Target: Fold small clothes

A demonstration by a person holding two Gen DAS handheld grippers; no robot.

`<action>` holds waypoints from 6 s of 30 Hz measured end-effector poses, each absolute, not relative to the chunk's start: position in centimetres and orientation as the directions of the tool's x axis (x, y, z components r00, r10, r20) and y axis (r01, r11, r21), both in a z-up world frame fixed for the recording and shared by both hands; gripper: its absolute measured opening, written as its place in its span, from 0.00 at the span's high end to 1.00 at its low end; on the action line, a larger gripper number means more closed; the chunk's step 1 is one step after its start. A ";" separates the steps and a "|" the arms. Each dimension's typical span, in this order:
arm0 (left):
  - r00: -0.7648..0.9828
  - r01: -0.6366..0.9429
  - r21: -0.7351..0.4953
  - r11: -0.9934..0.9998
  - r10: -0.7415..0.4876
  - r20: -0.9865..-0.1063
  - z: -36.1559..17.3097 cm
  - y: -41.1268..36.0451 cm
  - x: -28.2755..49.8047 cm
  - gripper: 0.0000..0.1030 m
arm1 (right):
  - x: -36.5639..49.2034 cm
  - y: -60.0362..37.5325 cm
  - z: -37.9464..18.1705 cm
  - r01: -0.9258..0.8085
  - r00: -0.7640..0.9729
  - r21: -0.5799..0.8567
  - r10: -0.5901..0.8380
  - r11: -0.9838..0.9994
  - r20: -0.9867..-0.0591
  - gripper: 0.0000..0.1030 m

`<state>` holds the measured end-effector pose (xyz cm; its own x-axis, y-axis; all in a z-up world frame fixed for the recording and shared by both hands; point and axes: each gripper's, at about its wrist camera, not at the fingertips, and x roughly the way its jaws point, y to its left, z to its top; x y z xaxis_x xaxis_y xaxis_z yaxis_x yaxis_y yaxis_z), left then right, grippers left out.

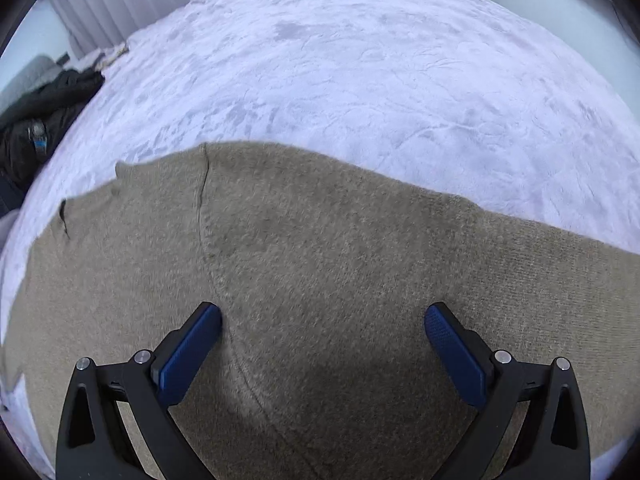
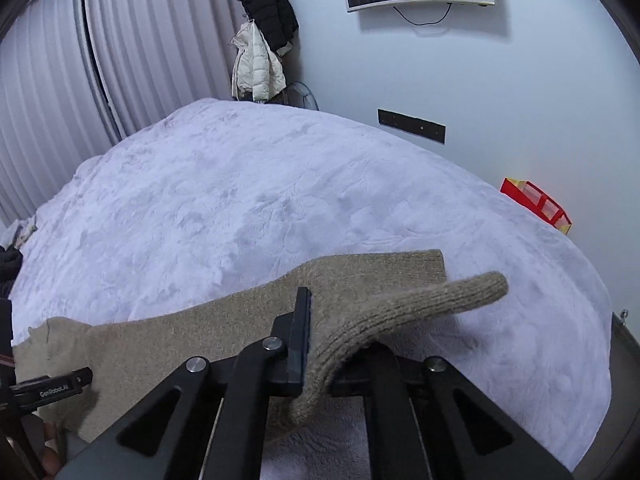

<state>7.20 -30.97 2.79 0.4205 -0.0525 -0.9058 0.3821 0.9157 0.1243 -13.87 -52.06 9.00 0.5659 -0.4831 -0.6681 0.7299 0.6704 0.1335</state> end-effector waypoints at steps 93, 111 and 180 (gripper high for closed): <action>0.430 0.200 -0.044 0.979 -0.128 -0.894 2.3 -2.2 13.4 0.00 | 4.3 -19.3 2.5 0.276 0.608 -0.138 -0.284 0.951 -0.741 0.18; 0.504 0.165 0.002 0.986 -0.083 -0.860 0.6 -1.0 12.8 0.00 | 12.3 -23.3 3.4 0.357 0.451 -0.032 -0.202 0.934 -0.869 0.09; 0.808 -0.414 -0.841 0.348 -0.285 -0.515 -3.1 51.6 6.1 0.90 | 5.6 -10.4 3.4 0.064 0.544 -0.180 -0.185 0.982 -0.818 0.06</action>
<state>6.15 51.65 -3.08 0.8082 -0.2849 -0.5153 -0.4139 0.3476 -0.8413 5.64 -10.36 3.43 0.5441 -0.1854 -0.8183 0.0644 0.9816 -0.1795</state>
